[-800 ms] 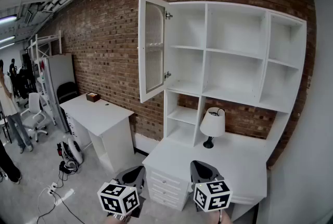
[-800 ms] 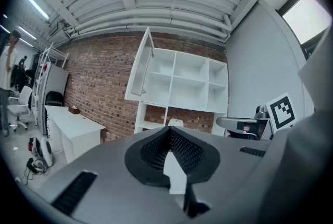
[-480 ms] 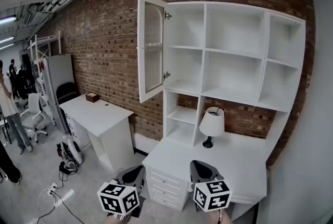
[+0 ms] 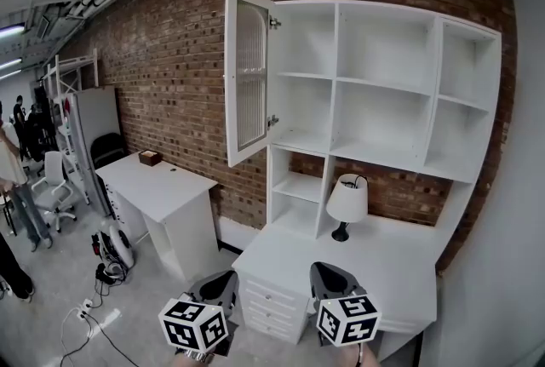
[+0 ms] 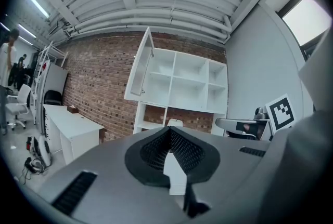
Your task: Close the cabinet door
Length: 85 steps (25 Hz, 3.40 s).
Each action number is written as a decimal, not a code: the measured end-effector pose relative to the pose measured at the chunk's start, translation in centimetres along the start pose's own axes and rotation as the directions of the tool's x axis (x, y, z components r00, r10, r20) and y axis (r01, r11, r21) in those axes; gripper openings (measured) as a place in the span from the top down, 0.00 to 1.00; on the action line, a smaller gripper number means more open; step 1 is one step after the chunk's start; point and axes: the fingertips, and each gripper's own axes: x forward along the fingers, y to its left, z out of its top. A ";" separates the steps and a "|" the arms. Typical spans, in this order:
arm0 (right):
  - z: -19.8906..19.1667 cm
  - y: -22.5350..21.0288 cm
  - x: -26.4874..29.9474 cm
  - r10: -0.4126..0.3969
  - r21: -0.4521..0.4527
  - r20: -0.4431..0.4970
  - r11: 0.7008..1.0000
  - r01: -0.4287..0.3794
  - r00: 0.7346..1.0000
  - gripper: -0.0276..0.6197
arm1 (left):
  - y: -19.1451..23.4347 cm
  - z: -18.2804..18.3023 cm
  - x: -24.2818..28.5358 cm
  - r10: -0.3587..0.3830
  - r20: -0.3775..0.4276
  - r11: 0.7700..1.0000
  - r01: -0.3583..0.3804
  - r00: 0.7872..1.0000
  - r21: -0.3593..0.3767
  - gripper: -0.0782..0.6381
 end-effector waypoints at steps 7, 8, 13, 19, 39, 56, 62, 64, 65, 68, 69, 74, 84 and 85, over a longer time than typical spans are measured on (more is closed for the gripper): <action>-0.2 0.6 0.8 0.021 0.008 0.001 1.000 -0.021 1.000 0.92 | 1.0 -0.2 -0.1 0.010 -0.005 1.000 -0.010 1.000 -0.003 0.88; -0.2 0.6 1.0 0.023 0.009 0.004 1.000 -0.023 1.000 0.92 | 1.1 -0.2 0.0 0.012 -0.006 1.000 -0.012 1.000 0.000 0.88; -0.3 -0.1 2.4 0.029 0.011 0.001 1.000 -0.029 1.000 0.92 | 1.8 -0.3 1.2 0.021 -0.012 1.000 -0.021 1.000 0.000 0.88; -0.4 -2.4 4.9 0.059 0.006 -0.012 0.998 -0.059 0.998 0.92 | 2.0 -0.3 4.3 0.049 -0.017 0.999 -0.049 0.999 -0.005 0.88; 1.3 -12.1 16.5 0.223 -0.008 -0.031 0.975 -0.223 0.974 0.92 | 3.0 1.3 17.3 0.203 -0.001 0.979 -0.203 0.979 -0.011 0.88; 0.8 -17.4 20.3 0.301 0.012 -0.036 0.954 -0.301 0.953 0.91 | 1.8 0.8 23.6 0.270 -0.004 0.963 -0.270 0.963 -0.014 0.88; 0.8 -17.1 21.8 0.296 0.013 -0.034 0.955 -0.295 0.955 0.91 | 3.1 1.2 24.4 0.259 0.007 0.966 -0.259 0.966 -0.014 0.88; 1.0 -16.6 22.4 0.288 0.009 -0.028 0.958 -0.287 0.957 0.91 | 3.8 1.3 24.6 0.246 0.009 0.969 -0.246 0.969 -0.012 0.88; 1.0 -16.3 22.8 0.283 0.008 -0.026 0.959 -0.283 0.959 0.91 | 4.3 1.3 24.6 0.239 0.008 0.971 -0.239 0.971 -0.011 0.88; 1.3 -14.9 24.1 0.272 0.005 -0.027 0.962 -0.272 0.962 0.91 | 6.0 1.7 24.6 0.223 0.006 0.975 -0.223 0.975 -0.015 0.88; 1.5 -14.3 24.5 0.268 0.003 -0.026 0.964 -0.268 0.963 0.91 | 6.6 2.0 24.6 0.218 0.006 0.976 -0.218 0.976 -0.016 0.88; 2.7 -11.4 27.3 0.254 0.000 -0.006 0.967 -0.254 0.967 0.91 | 10.1 3.3 24.3 0.192 0.010 0.981 -0.192 0.981 -0.011 0.88; 3.5 -5.8 32.7 0.257 0.019 0.005 0.966 -0.257 0.966 0.91 | 16.8 4.5 23.0 0.170 0.008 0.985 -0.170 0.985 -0.008 0.88; 3.7 -5.2 33.3 0.258 0.021 0.008 0.966 -0.258 0.966 0.91 | 17.4 4.5 22.9 0.169 0.007 0.986 -0.169 0.986 -0.009 0.88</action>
